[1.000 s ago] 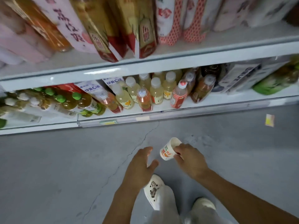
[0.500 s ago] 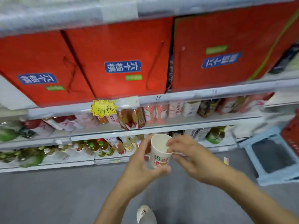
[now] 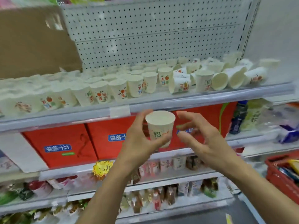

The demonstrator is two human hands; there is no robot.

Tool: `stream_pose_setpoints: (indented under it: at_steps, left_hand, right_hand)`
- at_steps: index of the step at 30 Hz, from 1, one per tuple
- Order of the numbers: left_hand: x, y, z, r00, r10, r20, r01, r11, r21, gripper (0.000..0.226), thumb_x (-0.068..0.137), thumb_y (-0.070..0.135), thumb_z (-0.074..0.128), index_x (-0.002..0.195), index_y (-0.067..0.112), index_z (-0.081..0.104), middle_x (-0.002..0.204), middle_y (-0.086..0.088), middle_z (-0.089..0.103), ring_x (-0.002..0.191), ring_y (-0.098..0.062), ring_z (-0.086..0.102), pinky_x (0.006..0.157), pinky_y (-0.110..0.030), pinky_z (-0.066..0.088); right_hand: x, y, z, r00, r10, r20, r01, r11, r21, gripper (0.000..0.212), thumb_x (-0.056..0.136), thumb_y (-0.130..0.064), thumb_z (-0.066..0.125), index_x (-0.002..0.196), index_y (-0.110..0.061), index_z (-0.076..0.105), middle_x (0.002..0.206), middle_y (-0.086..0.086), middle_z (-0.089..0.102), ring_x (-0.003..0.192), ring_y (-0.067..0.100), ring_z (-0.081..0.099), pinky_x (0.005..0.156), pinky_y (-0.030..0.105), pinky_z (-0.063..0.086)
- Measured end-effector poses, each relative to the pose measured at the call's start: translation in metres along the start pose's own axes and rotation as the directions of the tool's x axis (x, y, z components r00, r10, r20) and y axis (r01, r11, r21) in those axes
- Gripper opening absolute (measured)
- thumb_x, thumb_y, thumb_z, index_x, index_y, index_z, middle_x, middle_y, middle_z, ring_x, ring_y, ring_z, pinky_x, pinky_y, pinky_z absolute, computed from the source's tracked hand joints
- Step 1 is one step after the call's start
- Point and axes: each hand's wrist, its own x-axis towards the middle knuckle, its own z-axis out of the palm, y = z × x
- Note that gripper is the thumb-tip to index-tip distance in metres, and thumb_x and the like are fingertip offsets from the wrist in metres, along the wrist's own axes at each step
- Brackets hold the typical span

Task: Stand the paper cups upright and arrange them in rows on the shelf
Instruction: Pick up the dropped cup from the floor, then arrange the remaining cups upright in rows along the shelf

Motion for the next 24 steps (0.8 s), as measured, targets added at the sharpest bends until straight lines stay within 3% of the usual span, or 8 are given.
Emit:
stream_pose_setpoints:
  at_steps: [5,8,11,13,16,19,22,24]
  left_hand:
    - [0.096,0.011,-0.012,0.989,0.114,-0.099,-0.1,0.986,0.136,0.073,0.068,0.033,0.084,0.128,0.021,0.044,0.125,0.003,0.05,0.107,-0.015,0.053,0.088,-0.028,0.048]
    - [0.143,0.005,-0.006,0.987,0.122,-0.104,-0.093,0.963,0.252,0.077,0.067,0.034,0.084,0.129,0.015,0.043,0.126,-0.002,0.044,0.109,-0.02,0.051,0.093,-0.039,0.047]
    - [0.174,-0.004,0.001,0.993,0.112,-0.043,-0.092,0.939,0.331,0.075,0.069,0.035,0.083,0.129,0.013,0.043,0.126,-0.003,0.044,0.11,-0.019,0.049,0.091,-0.033,0.045]
    - [0.188,-0.01,0.004,0.994,0.108,-0.003,-0.098,0.911,0.4,0.075,0.071,0.037,0.081,0.13,0.012,0.043,0.128,-0.003,0.043,0.112,-0.019,0.048,0.084,-0.026,0.039]
    - [0.2,-0.018,0.006,0.995,0.087,0.05,-0.1,0.88,0.465,0.078,0.073,0.041,0.078,0.135,0.013,0.04,0.131,-0.005,0.042,0.116,-0.02,0.047,0.087,-0.026,0.038]
    - [0.205,-0.019,0.004,0.991,0.069,0.117,-0.12,0.849,0.515,0.079,0.076,0.046,0.074,0.139,0.015,0.039,0.132,-0.004,0.041,0.115,-0.021,0.05,0.092,-0.032,0.042]
    - [0.208,-0.019,-0.002,0.973,0.194,0.122,-0.228,0.783,0.578,0.063,0.08,0.046,0.071,0.135,0.022,0.049,0.128,0.001,0.043,0.116,-0.017,0.043,0.09,-0.029,0.04]
    - [0.209,-0.016,-0.006,0.943,0.303,0.138,-0.321,0.716,0.62,0.046,0.083,0.044,0.068,0.125,0.027,0.059,0.123,0.006,0.052,0.114,-0.016,0.039,0.089,-0.03,0.039]
  right_hand:
    - [0.078,0.017,-0.023,0.997,0.035,-0.076,-0.046,0.988,-0.145,0.042,0.092,-0.023,0.063,0.131,-0.031,0.051,0.121,-0.014,0.053,0.107,0.0,0.052,0.082,0.008,0.042]
    - [0.131,0.04,-0.037,0.995,-0.066,-0.07,0.033,0.917,-0.398,0.045,0.089,-0.013,0.064,0.132,-0.02,0.053,0.127,-0.001,0.053,0.116,0.018,0.049,0.095,0.034,0.044]
    - [0.176,0.06,-0.046,0.997,-0.067,0.046,0.081,0.762,-0.642,0.05,0.089,-0.007,0.06,0.135,-0.024,0.052,0.136,0.007,0.047,0.122,0.029,0.042,0.095,0.04,0.041]
    - [0.198,0.068,-0.047,0.986,-0.017,0.167,0.144,0.593,-0.792,0.056,0.089,-0.005,0.058,0.138,-0.03,0.049,0.144,0.006,0.037,0.126,0.029,0.035,0.095,0.04,0.04]
    - [0.217,0.075,-0.044,0.959,0.082,0.271,0.218,0.4,-0.89,0.045,0.089,-0.009,0.058,0.127,-0.034,0.056,0.151,0.001,0.028,0.132,0.026,0.029,0.095,0.04,0.044]
    - [0.224,0.08,-0.045,0.964,0.108,0.242,0.173,0.437,-0.883,0.015,0.093,-0.022,0.06,0.104,-0.029,0.066,0.147,-0.004,0.035,0.13,0.02,0.032,0.082,0.039,0.049]
    - [0.227,0.077,-0.053,0.977,0.111,0.182,0.089,0.564,-0.821,0.012,0.093,-0.027,0.058,0.1,-0.027,0.068,0.142,-0.007,0.04,0.125,0.015,0.038,0.073,0.032,0.044]
    - [0.227,0.072,-0.059,0.988,0.092,0.125,0.036,0.65,-0.759,0.01,0.092,-0.026,0.06,0.099,-0.024,0.068,0.134,-0.006,0.046,0.11,0.014,0.048,0.074,0.033,0.044]
